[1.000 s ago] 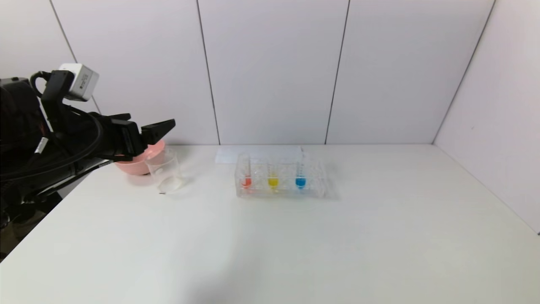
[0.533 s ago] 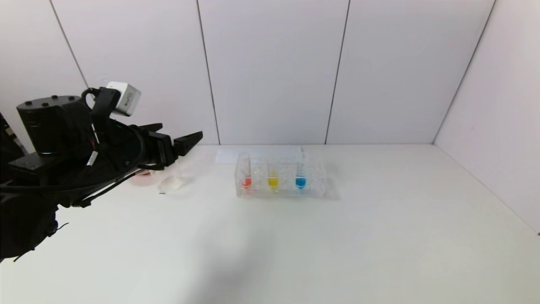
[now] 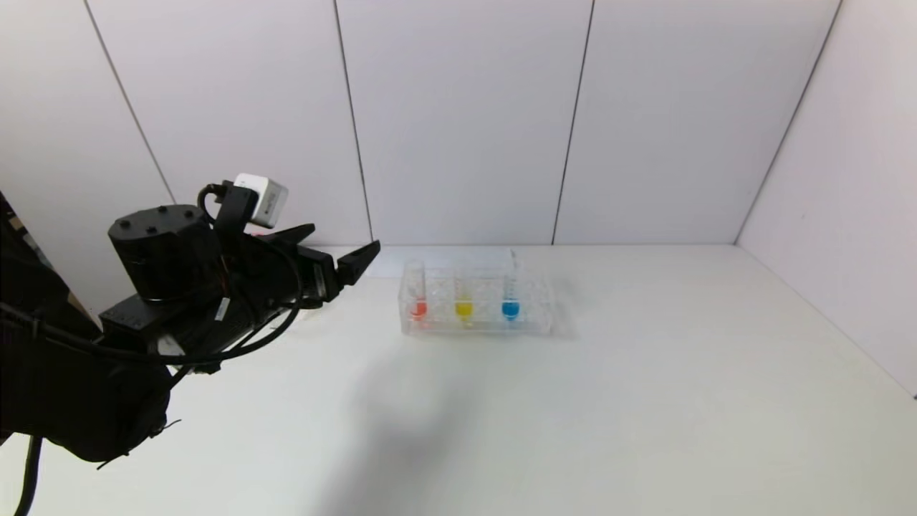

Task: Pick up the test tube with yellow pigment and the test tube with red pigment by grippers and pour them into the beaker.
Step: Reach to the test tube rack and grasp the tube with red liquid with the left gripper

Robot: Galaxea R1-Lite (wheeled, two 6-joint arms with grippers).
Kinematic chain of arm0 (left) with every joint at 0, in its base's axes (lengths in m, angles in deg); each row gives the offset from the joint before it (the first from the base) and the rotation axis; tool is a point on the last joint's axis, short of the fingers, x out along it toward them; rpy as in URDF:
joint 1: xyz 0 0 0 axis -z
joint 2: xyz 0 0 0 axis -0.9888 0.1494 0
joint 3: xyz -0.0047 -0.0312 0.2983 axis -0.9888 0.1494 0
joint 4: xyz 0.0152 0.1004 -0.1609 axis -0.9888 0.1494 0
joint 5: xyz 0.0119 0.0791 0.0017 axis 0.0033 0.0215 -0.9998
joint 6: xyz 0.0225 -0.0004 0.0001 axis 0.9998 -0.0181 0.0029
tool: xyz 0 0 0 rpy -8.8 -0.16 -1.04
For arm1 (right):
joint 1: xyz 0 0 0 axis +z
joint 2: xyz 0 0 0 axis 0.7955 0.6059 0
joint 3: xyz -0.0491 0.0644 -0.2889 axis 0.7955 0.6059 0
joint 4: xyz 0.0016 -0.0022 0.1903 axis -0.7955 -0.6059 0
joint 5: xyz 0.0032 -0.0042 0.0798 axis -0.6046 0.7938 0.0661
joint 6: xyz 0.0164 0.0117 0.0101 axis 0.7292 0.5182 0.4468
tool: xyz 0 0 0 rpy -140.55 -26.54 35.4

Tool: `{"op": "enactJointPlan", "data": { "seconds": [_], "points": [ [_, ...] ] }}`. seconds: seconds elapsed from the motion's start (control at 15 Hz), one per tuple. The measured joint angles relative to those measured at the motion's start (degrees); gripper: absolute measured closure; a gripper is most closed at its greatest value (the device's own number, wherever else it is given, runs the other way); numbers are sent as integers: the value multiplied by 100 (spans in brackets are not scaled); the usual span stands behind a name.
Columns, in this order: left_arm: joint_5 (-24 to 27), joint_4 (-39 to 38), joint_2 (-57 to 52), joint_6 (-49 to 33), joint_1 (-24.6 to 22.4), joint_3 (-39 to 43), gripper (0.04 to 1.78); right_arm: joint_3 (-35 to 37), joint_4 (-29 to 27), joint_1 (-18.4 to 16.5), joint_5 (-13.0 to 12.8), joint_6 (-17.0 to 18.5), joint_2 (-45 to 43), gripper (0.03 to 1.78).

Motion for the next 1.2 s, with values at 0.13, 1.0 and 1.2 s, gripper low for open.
{"op": "enactJointPlan", "data": {
  "seconds": [0.13, 1.0, 1.2],
  "points": [
    [-104, -312, 218, 0, 151, 99, 6, 0, 0, 0, 1, 0, 0, 11],
    [-856, -773, 1246, 43, 744, -46, 6, -2, 0, 5, 0, 0, 0, 11],
    [-867, -759, 1438, 41, 794, -195, 6, -2, 0, 0, 0, 0, 0, 11]
  ]
}}
